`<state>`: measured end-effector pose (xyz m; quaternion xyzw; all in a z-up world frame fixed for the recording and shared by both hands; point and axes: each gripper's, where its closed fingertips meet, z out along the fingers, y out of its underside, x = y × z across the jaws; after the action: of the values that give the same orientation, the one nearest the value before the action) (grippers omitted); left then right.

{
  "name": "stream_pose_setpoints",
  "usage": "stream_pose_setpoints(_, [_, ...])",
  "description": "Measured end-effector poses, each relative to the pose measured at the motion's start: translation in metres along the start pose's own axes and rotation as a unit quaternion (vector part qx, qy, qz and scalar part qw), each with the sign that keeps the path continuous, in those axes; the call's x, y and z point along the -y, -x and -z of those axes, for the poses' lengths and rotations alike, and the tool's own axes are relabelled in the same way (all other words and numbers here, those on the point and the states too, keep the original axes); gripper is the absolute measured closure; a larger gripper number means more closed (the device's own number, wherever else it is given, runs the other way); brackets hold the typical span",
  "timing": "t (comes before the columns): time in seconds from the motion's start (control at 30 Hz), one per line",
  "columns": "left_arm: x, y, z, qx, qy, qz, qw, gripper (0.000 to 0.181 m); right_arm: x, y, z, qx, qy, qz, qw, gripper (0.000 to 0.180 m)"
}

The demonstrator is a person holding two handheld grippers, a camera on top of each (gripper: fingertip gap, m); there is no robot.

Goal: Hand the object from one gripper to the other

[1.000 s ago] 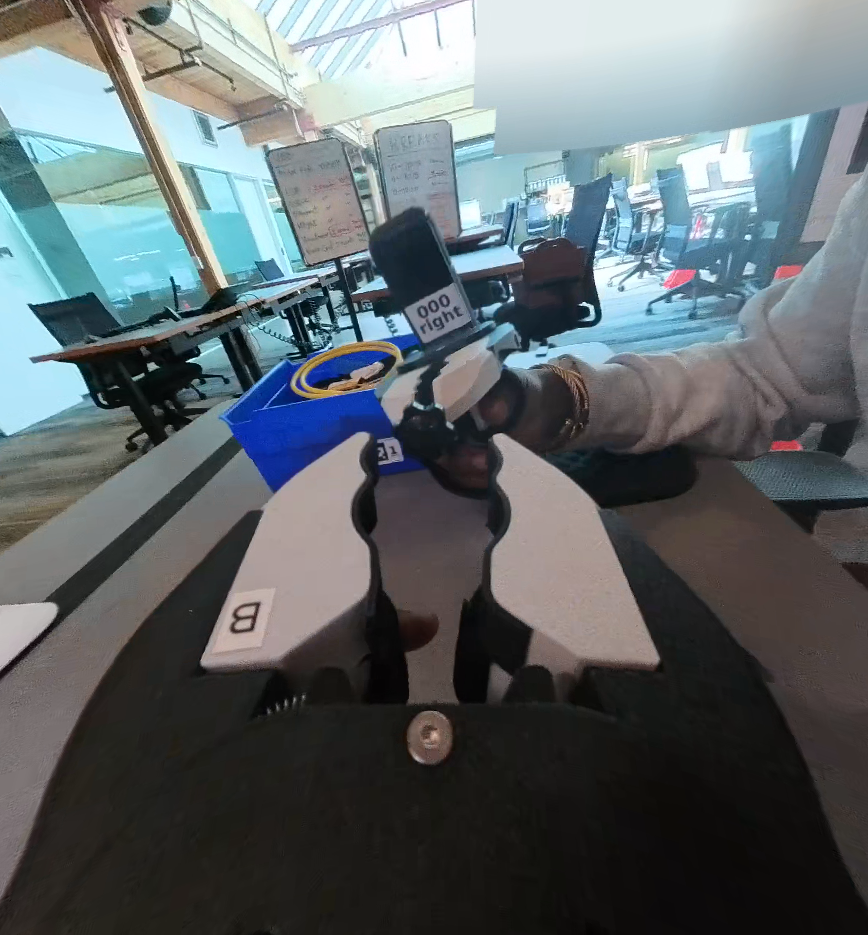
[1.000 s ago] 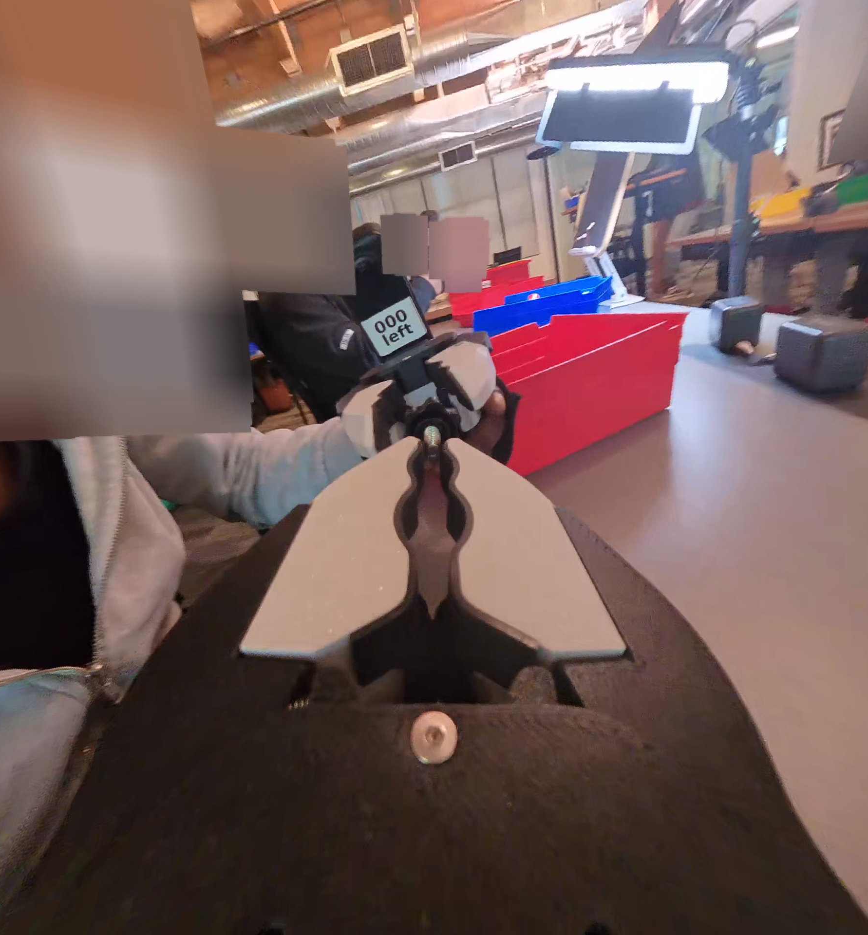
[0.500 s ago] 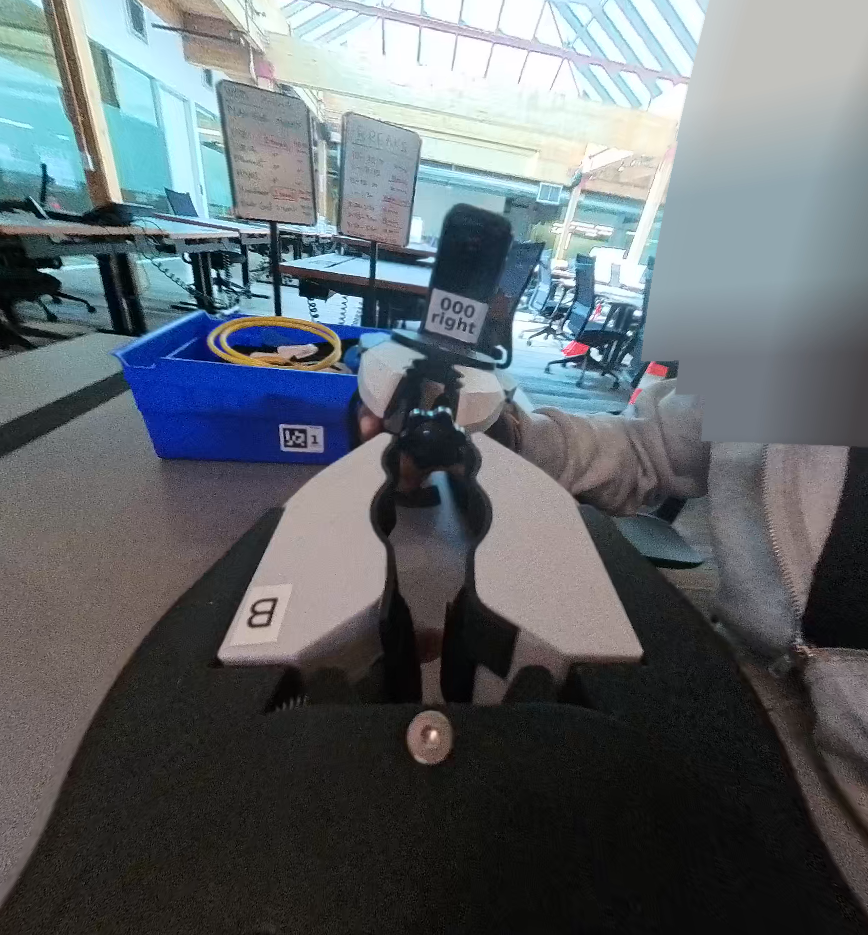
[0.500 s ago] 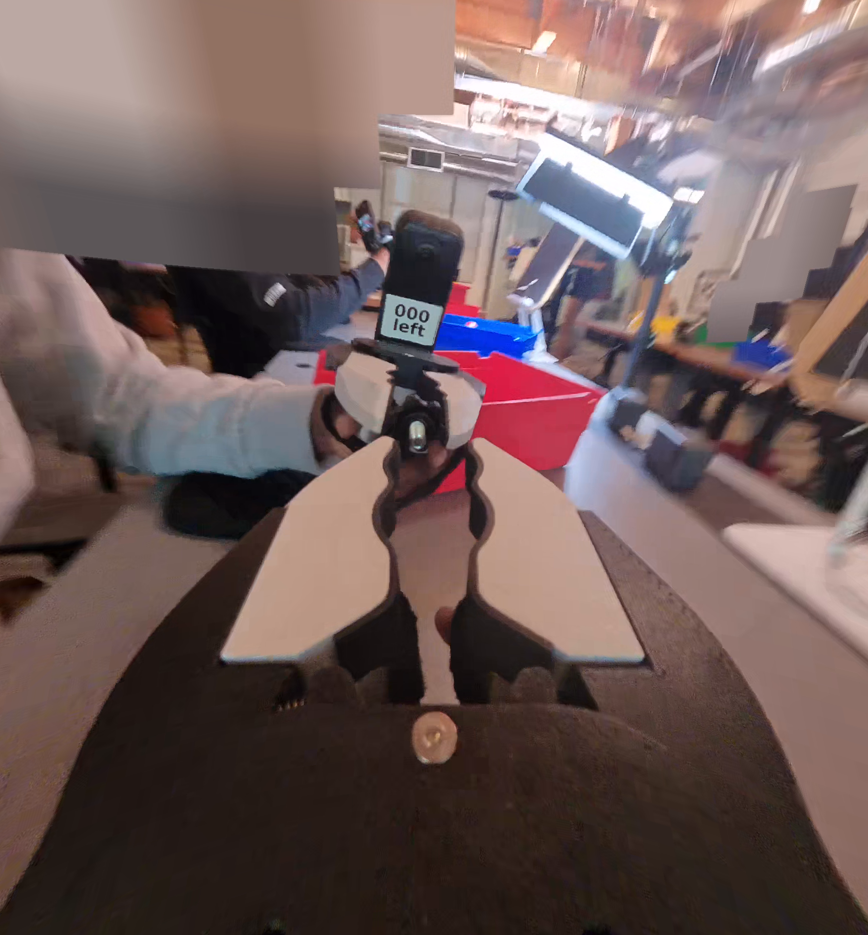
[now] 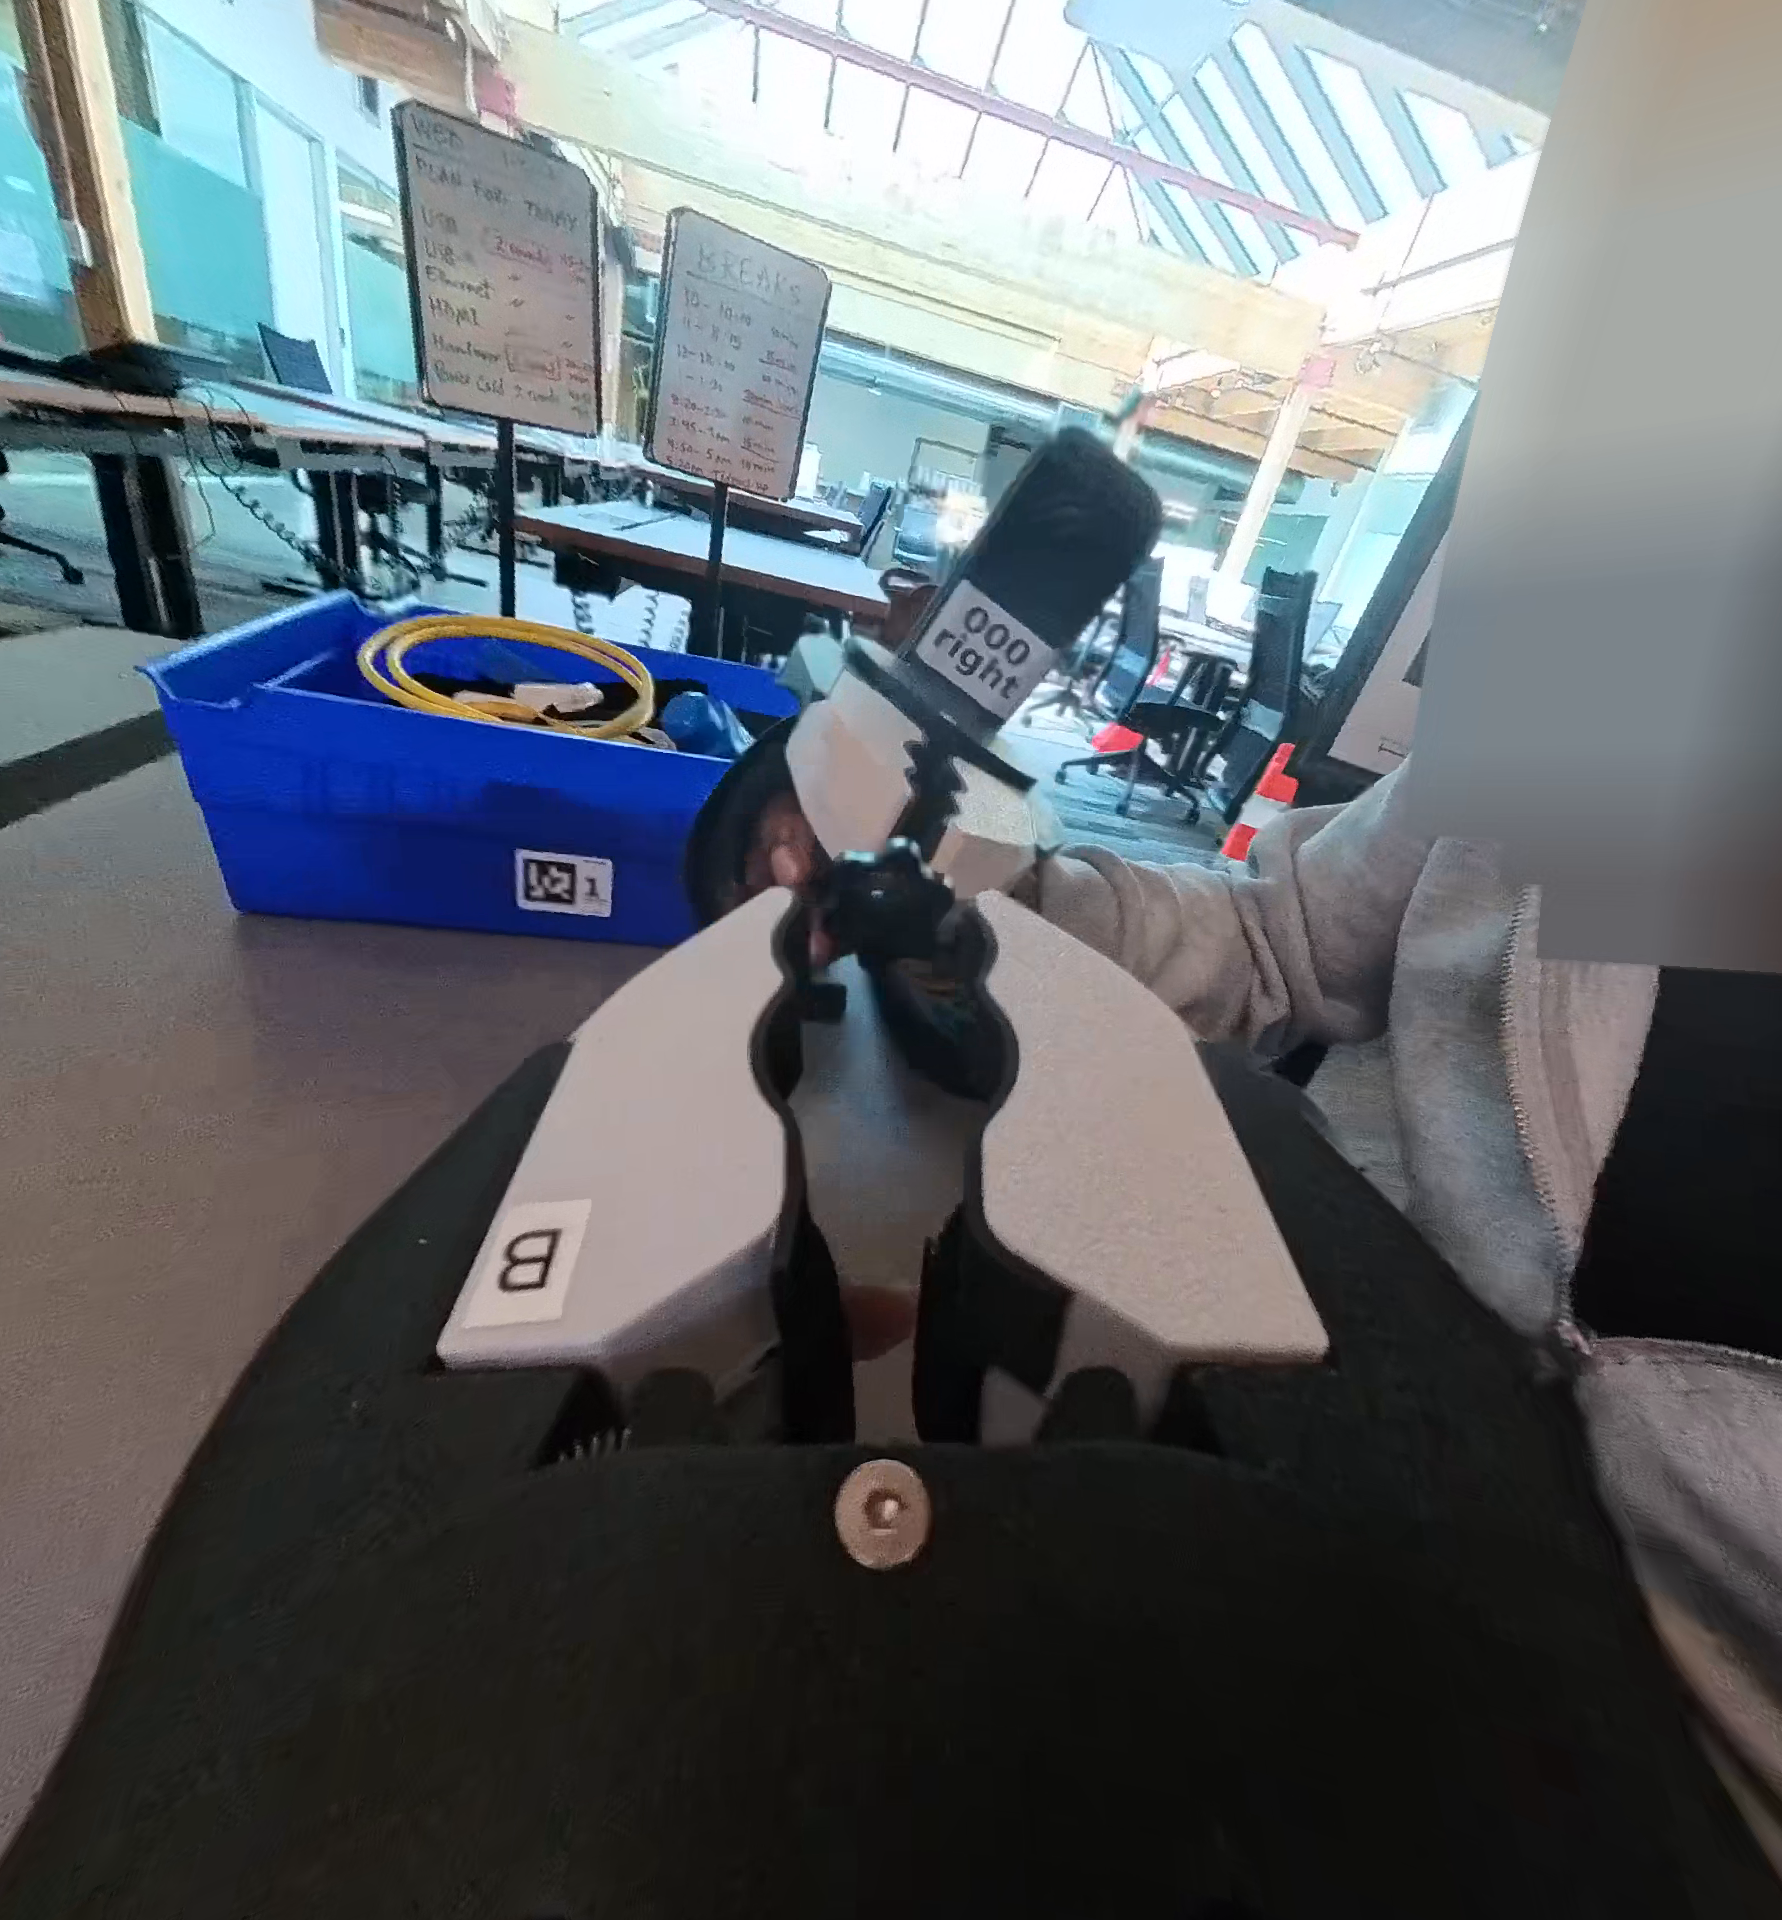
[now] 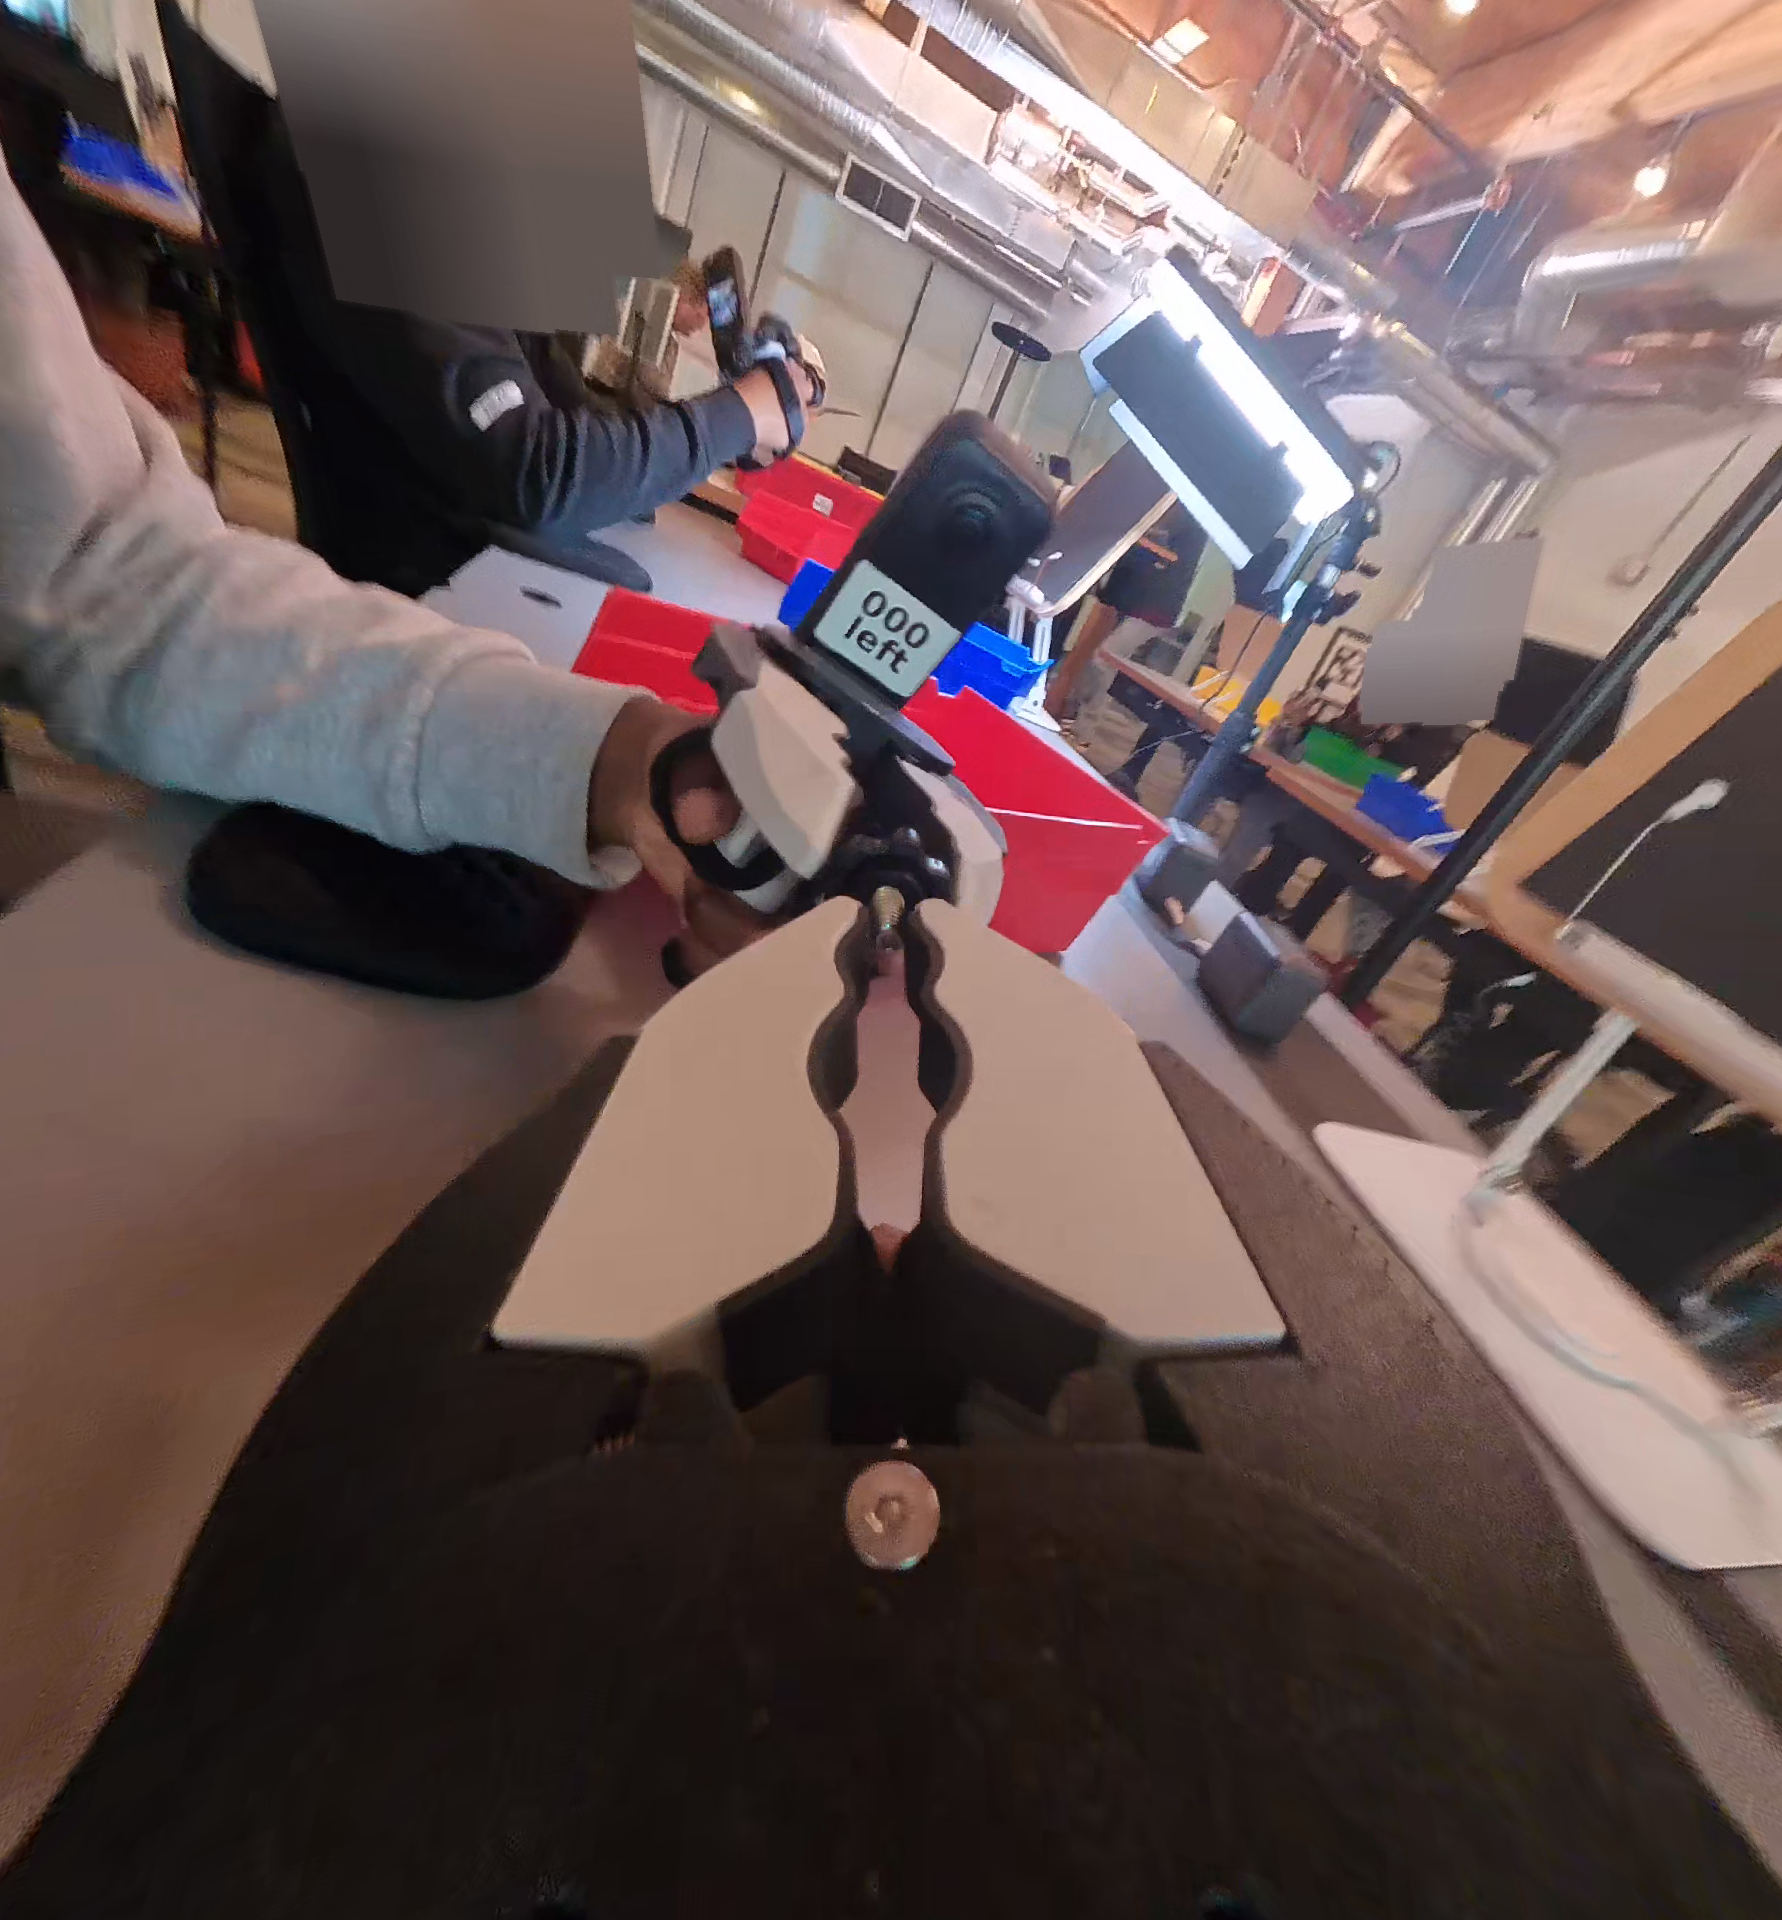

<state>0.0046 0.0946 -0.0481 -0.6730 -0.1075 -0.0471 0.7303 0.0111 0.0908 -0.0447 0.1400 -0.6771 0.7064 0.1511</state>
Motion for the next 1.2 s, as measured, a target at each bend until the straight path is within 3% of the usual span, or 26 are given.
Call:
stream_pose_setpoints(0.07, [0.0,0.002,0.001,0.022,-0.003,-0.066,0.998,0.14,-0.001,-0.004,0.0,0.012,-0.009,-0.082,0.997,0.174])
stream_pose_setpoints(0.23, [-0.001,0.003,0.002,0.064,0.007,-0.175,0.982,0.138,-0.002,-0.007,0.003,0.084,-0.047,-0.324,0.941,0.174])
stream_pose_setpoints(0.37, [-0.005,0.002,-0.001,0.062,0.019,-0.186,0.98,0.148,-0.006,-0.002,0.001,0.104,-0.04,-0.354,0.928,0.174])
stream_pose_setpoints(0.43, [-0.007,0.002,-0.002,0.062,0.028,-0.184,0.981,0.159,-0.005,0.0,0.0,0.11,-0.038,-0.355,0.928,0.174])
stream_pose_setpoints(0.53, [-0.008,0.002,0.0,0.052,0.034,-0.15,0.987,0.159,-0.006,0.001,-0.001,0.107,-0.032,-0.333,0.936,0.174])
stream_pose_setpoints(0.67, [0.002,0.0,0.002,0.016,0.001,-0.058,0.998,0.159,-0.005,-0.004,-0.001,0.048,-0.031,-0.188,0.981,0.158])
stream_pose_setpoints(0.8, [0.005,-0.002,0.004,-0.009,-0.012,-0.003,1.0,0.159,0.006,-0.003,0.001,0.002,-0.045,-0.042,0.998,0.161])
stream_pose_setpoints(1.07, [-0.003,-0.003,0.0,-0.019,0.005,0.017,1.0,0.159,0.002,0.003,-0.002,0.006,-0.019,0.008,1.0,0.174])
stream_pose_setpoints(1.2, [-0.002,-0.001,-0.001,0.001,-0.007,-0.029,1.0,0.153,0.003,0.004,-0.002,0.024,-0.022,-0.042,0.999,0.174])
